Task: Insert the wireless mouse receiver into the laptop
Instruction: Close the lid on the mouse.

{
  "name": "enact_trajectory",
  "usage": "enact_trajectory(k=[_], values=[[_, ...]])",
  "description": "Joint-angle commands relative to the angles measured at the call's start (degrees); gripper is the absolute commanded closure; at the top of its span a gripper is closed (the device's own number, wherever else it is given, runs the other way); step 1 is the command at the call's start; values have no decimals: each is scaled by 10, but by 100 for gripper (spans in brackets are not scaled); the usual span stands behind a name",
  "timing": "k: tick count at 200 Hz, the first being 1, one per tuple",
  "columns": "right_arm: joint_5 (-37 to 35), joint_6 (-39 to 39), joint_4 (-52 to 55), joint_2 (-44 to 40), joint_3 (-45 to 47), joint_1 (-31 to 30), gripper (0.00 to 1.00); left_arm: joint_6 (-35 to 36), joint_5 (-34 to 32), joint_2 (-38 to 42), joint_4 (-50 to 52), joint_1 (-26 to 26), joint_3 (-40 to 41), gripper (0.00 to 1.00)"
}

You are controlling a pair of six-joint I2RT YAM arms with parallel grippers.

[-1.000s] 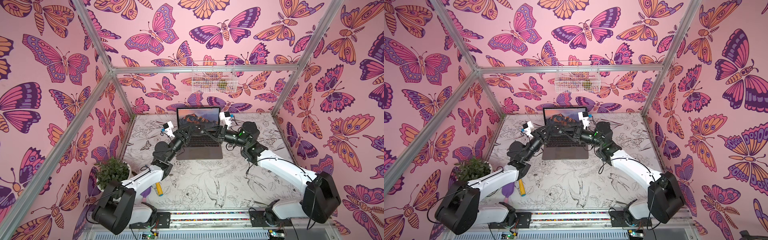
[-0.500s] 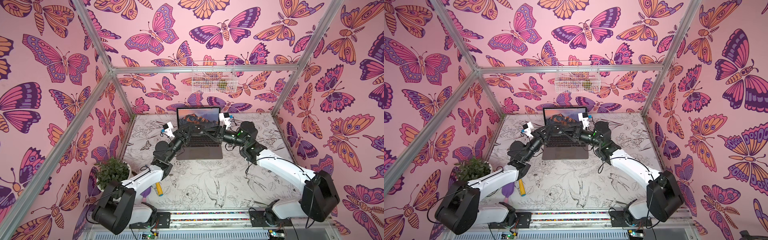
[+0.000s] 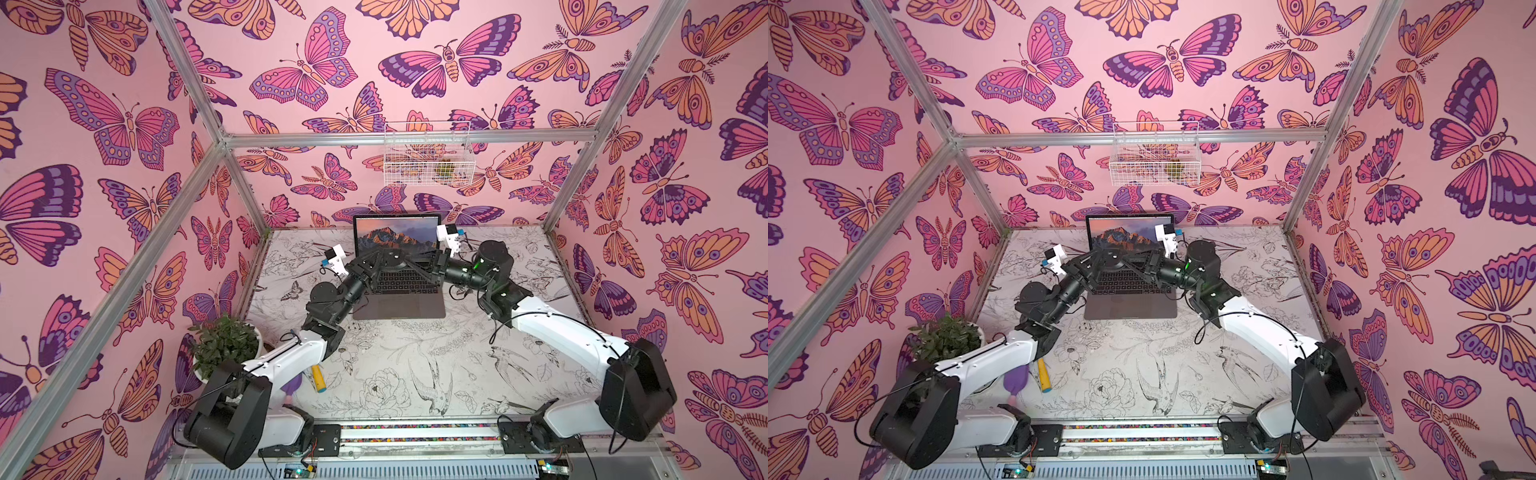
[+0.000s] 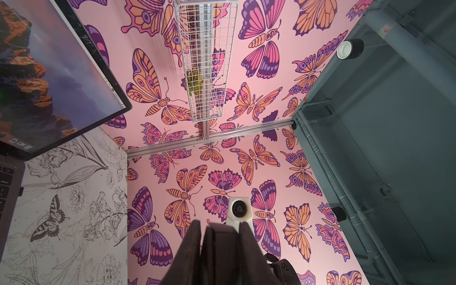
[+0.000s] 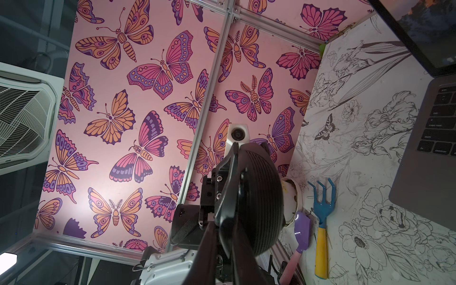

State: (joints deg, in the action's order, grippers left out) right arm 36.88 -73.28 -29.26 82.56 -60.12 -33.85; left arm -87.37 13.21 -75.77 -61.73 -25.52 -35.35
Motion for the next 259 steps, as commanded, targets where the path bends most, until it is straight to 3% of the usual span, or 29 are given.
enact_trajectory(k=[1, 57, 108, 184, 259], values=[[-10, 4, 16, 11, -13, 0, 82, -9, 6, 13, -47, -1, 6, 100], [-14, 6, 24, 8, -15, 0, 79, -8, 4, 18, -44, 0, 8, 100], [-33, 22, 61, -6, -14, 0, 69, -8, 2, 19, -44, -1, 10, 100], [-30, 27, 73, -4, -23, 0, 67, -10, 3, 15, -49, -1, 11, 100], [-29, 71, 164, -2, -64, 0, 59, -10, 3, 16, -49, -1, 13, 100]])
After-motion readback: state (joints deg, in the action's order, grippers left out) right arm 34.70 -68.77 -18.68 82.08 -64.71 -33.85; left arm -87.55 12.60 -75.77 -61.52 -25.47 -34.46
